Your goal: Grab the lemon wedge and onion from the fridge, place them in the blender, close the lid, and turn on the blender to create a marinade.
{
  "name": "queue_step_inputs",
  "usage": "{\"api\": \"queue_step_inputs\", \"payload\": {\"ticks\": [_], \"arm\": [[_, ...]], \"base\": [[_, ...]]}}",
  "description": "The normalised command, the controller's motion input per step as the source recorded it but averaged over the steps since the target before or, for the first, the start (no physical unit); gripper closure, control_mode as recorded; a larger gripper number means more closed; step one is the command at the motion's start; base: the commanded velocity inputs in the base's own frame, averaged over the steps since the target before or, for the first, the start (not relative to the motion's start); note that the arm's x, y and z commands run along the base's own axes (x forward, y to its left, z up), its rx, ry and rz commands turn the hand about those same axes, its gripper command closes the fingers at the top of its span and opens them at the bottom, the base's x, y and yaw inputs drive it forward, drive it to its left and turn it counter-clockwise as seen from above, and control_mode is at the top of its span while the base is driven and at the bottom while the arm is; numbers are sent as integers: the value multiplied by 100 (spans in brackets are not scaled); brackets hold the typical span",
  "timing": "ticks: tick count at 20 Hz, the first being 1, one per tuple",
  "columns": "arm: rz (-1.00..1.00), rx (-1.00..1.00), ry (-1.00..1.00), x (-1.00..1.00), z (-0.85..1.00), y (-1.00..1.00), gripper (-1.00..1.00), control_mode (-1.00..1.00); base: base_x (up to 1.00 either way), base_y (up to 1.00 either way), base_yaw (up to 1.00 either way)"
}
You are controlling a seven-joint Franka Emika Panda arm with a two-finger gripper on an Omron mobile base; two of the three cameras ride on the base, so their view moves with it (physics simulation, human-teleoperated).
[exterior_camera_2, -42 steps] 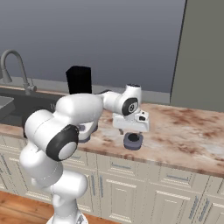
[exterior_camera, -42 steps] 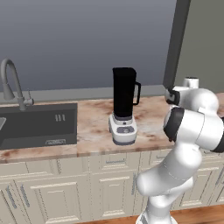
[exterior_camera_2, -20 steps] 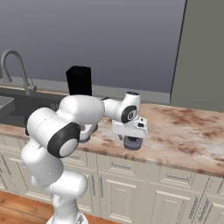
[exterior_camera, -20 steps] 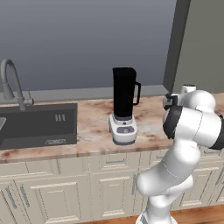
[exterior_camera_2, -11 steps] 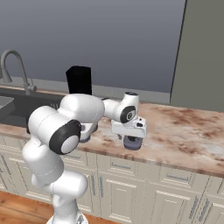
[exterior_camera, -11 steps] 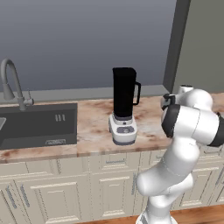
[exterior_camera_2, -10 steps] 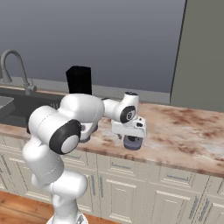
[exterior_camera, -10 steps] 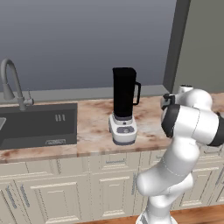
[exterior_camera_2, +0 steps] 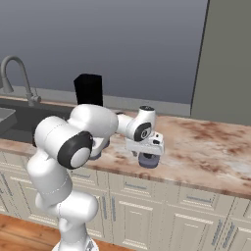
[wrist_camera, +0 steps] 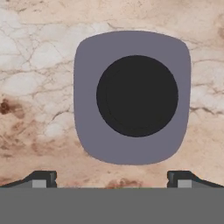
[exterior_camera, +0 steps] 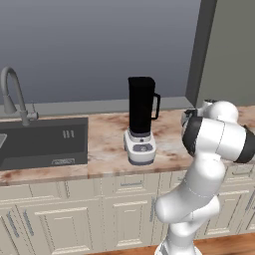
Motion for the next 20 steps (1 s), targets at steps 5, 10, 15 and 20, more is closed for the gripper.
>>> {"api": "queue_step_inputs", "payload": {"ticks": [5, 10, 15, 20], "arm": [[0, 0, -10, 22, -17, 0, -100, -100], [0, 0, -10, 27, -5, 0, -100, -100], [0, 0, -2, 17, -4, -15, -100, -100], [0, 0, 2, 2, 0, -5, -100, -100]], "base": [[0, 0, 0], [0, 0, 0], [0, 0, 0], [0, 0, 0]]}}
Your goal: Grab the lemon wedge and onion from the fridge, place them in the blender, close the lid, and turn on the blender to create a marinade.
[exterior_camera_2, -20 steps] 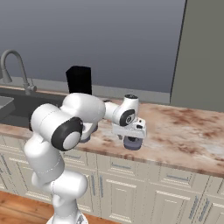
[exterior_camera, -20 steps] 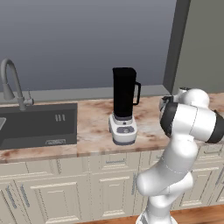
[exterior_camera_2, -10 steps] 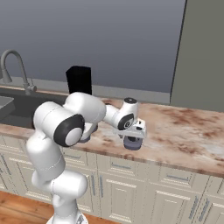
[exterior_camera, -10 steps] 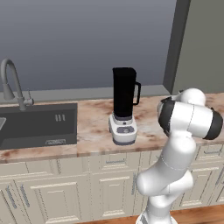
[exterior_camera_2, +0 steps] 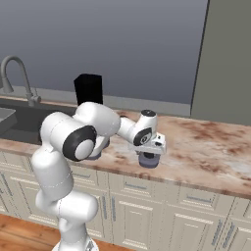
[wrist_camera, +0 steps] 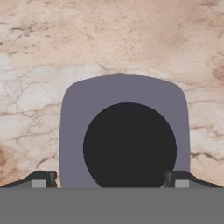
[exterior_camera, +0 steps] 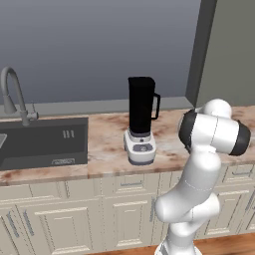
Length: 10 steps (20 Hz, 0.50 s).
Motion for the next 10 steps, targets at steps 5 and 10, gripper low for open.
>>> {"api": "queue_step_inputs", "payload": {"ticks": [5, 10], "arm": [[0, 0, 0, 6, -2, -13, -100, -100], [0, 0, 0, 3, -18, 0, -100, -100]], "base": [[0, 0, 0], [0, 0, 0]]}}
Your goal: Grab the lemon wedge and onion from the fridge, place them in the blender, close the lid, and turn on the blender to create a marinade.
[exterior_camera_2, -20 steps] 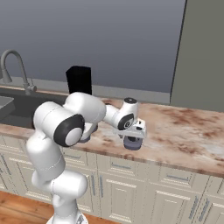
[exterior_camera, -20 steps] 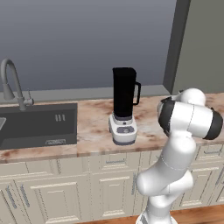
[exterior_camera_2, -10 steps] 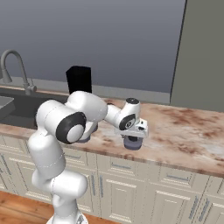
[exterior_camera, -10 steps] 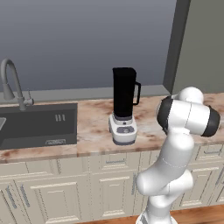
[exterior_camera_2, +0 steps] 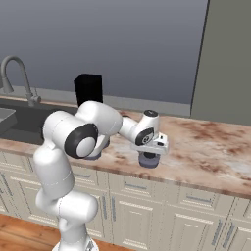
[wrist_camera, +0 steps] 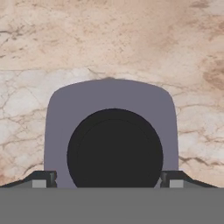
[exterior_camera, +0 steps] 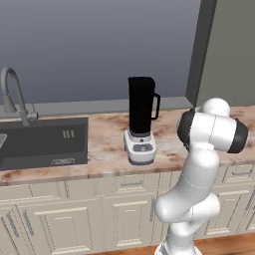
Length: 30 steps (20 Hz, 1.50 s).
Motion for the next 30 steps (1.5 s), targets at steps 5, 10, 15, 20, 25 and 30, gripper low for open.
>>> {"api": "queue_step_inputs", "payload": {"ticks": [5, 10, 15, 20, 25, 30], "arm": [[0, 0, 0, 0, -27, 0, -100, -100], [0, 0, 2, 0, -29, 5, -100, -100], [0, 0, 0, 0, -2, 0, -100, -100], [0, 0, 1, 3, -6, 11, -100, -100], [0, 0, 9, 5, 0, 0, -100, -100], [0, 0, 4, 1, -24, 0, -100, -100]], "base": [[0, 0, 0], [0, 0, 0], [0, 0, 0], [0, 0, 0], [0, 0, 0], [0, 0, 0]]}}
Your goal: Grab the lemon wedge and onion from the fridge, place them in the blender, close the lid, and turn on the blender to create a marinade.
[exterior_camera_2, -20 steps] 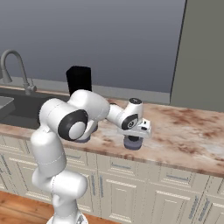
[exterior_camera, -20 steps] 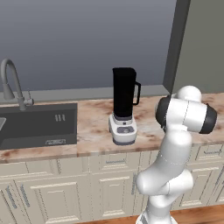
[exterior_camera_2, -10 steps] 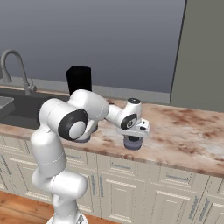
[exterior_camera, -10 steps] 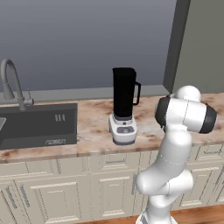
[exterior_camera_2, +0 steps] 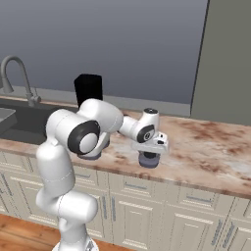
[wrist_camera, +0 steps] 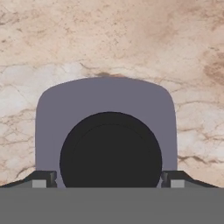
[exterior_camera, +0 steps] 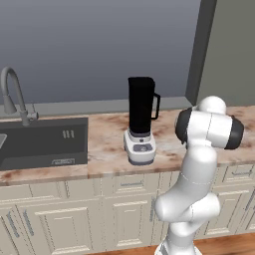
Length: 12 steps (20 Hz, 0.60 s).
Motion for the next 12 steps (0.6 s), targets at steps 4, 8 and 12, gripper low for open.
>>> {"api": "queue_step_inputs", "payload": {"ticks": [4, 8, 12], "arm": [[0, 0, 3, 0, -8, 0, -100, -100], [0, -2, 6, 0, -31, 0, -100, -100], [0, -1, 1, 0, -30, 0, -100, -100]], "base": [[0, 0, 0], [0, 0, 0], [0, 0, 0]]}}
